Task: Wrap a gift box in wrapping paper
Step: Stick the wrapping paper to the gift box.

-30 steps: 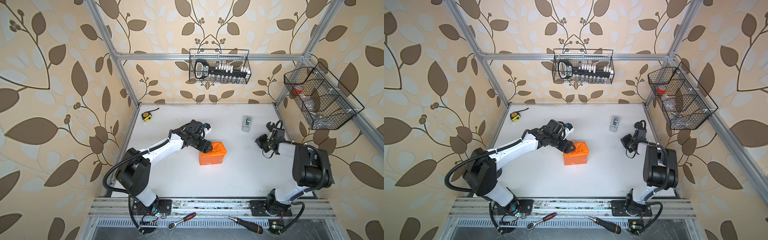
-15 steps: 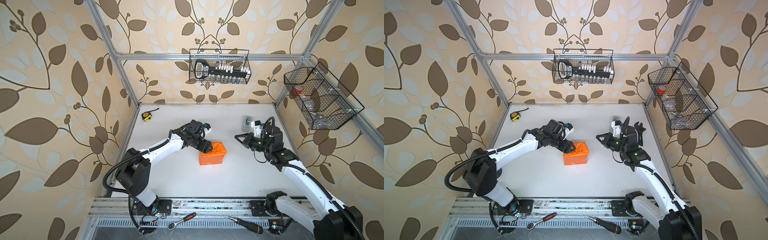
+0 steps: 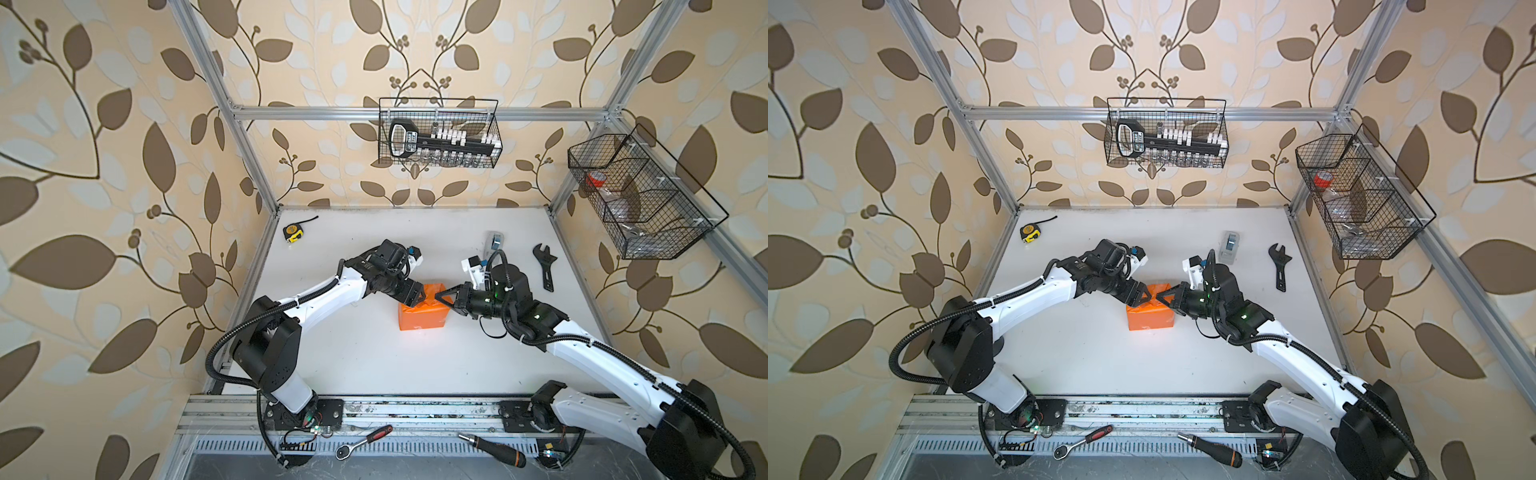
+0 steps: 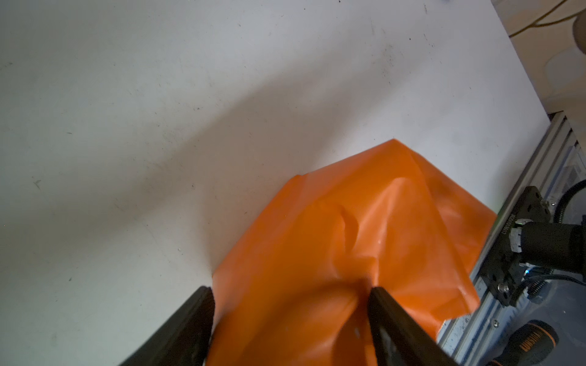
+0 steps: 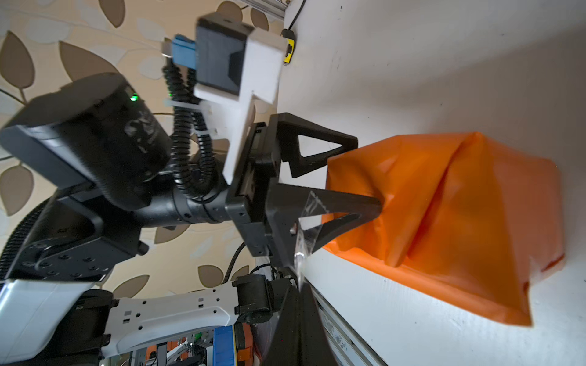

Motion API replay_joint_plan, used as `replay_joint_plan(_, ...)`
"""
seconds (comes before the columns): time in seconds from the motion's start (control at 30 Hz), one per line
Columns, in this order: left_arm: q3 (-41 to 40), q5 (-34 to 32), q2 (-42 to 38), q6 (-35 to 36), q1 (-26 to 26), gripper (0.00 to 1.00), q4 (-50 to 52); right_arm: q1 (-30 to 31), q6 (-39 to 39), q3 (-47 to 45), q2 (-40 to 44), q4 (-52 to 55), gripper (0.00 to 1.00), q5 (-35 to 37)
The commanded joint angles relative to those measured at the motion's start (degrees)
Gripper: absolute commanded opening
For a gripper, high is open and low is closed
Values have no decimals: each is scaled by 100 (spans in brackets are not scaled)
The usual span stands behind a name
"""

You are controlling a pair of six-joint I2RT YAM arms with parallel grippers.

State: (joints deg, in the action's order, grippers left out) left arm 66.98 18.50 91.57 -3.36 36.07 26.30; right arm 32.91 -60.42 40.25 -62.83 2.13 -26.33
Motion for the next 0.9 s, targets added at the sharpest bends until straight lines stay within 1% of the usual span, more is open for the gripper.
replay_joint_plan(0.0,-173,-303,153,151,178,77,604,37,3,-19,-145,-132,0,59)
replay_joint_plan(0.3,-187,-316,106,147,179,77,615,50,-30,-39,-572,-256,0,-183)
replay_joint_plan(0.67,-195,-324,80,150,176,78,596,51,-215,-434,-870,-602,0,-432)
replay_joint_plan(0.87,-177,-341,70,158,180,78,613,16,-164,-522,-899,-516,0,-382)
